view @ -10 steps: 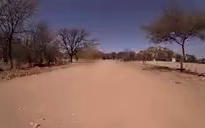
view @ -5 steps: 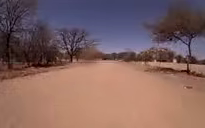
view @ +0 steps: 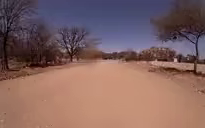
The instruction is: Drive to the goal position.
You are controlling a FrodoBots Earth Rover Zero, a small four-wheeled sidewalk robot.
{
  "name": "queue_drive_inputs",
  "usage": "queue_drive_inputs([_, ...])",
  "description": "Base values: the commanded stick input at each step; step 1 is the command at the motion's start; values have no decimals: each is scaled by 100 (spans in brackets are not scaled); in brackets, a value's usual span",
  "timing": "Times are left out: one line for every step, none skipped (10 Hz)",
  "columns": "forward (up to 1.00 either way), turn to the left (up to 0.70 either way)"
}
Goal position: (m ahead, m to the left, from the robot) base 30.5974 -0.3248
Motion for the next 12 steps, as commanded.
queue_drive_inputs([100, 0])
queue_drive_inputs([100, 0])
queue_drive_inputs([100, 0])
queue_drive_inputs([100, 0])
queue_drive_inputs([100, 0])
queue_drive_inputs([100, 0])
queue_drive_inputs([100, 0])
queue_drive_inputs([100, 0])
queue_drive_inputs([100, -27])
queue_drive_inputs([100, -27])
queue_drive_inputs([100, 0])
queue_drive_inputs([100, 0])
